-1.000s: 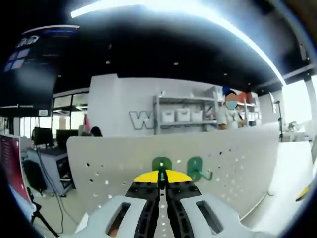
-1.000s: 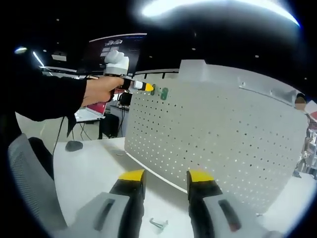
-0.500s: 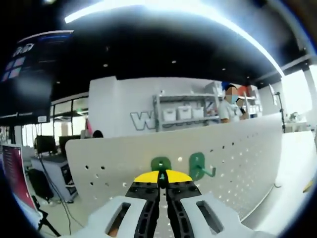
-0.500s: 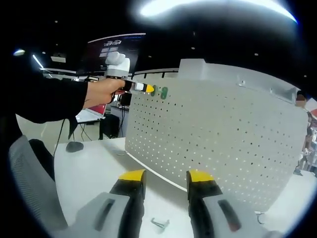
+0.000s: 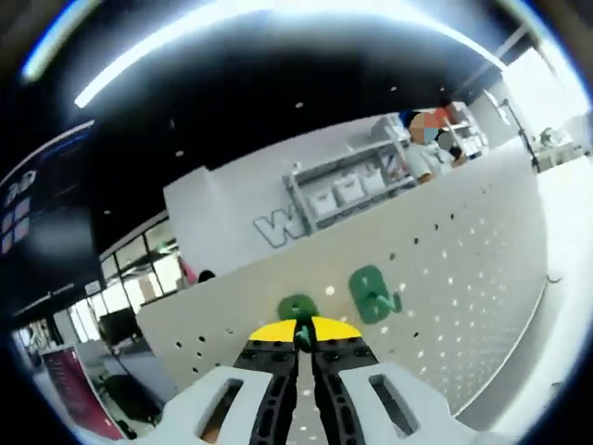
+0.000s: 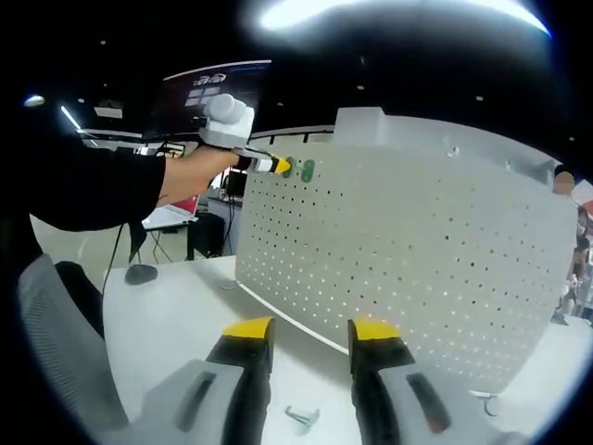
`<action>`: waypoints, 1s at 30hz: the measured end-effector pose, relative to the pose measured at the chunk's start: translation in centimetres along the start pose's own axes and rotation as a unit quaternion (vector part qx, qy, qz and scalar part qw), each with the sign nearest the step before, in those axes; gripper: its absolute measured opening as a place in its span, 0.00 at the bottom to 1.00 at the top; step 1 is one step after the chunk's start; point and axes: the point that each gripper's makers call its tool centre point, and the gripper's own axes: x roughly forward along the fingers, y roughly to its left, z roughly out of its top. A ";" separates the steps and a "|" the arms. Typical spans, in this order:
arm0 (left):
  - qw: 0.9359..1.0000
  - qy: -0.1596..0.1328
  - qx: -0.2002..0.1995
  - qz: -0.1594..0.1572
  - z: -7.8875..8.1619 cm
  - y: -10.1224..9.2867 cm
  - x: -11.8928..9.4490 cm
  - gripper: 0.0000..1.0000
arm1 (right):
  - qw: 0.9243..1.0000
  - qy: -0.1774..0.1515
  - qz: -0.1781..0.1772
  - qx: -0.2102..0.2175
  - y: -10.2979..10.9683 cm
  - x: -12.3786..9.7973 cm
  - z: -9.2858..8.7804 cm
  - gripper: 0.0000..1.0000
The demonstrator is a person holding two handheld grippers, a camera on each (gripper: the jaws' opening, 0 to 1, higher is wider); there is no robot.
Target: Insert the hook assembly into the mounting plate slot until the hook locks in place.
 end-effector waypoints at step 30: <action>1.000 0.000 -0.023 0.000 -0.1 0.2 0.3 0.04 | 1.000 0.002 -0.003 0.004 -0.2 -0.1 0.0 0.29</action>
